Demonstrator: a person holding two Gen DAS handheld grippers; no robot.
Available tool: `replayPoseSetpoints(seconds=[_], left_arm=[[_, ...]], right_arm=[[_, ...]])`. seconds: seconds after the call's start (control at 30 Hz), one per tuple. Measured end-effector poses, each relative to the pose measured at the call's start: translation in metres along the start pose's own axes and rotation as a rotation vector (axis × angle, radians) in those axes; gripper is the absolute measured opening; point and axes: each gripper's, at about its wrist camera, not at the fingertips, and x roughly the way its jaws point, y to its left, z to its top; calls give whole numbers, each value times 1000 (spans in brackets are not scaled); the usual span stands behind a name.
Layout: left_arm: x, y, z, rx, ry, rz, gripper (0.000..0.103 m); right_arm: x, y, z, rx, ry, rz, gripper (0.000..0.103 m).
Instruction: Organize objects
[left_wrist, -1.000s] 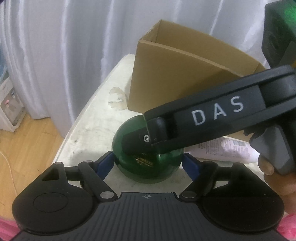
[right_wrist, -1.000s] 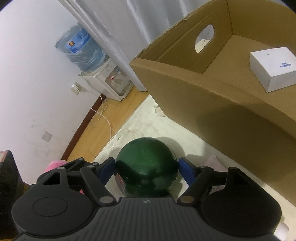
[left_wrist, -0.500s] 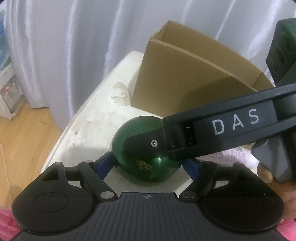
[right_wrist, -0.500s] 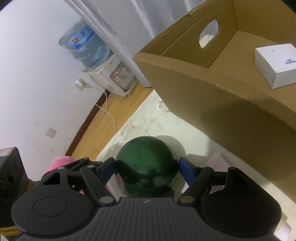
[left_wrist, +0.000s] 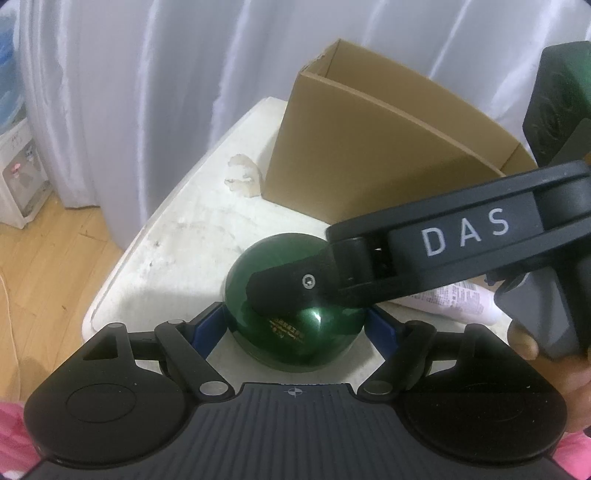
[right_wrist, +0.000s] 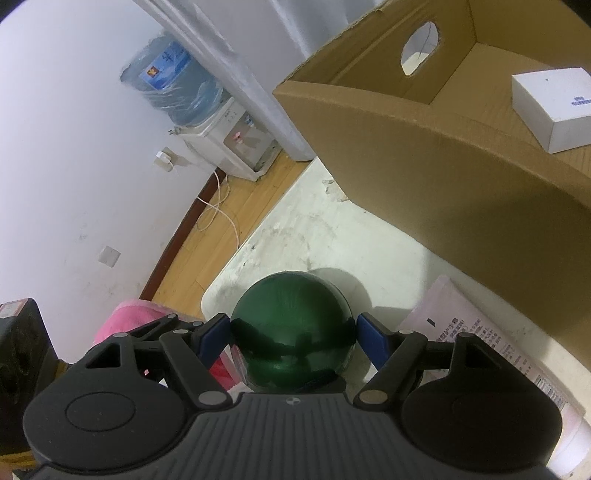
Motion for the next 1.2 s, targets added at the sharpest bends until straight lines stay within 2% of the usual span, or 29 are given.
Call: replayPoseSetpoints(seconds=[1.2], left_arm=[[21,8,8,33,-8,22,82]], right_arm=[[12,-8,4,30,10,27,81]])
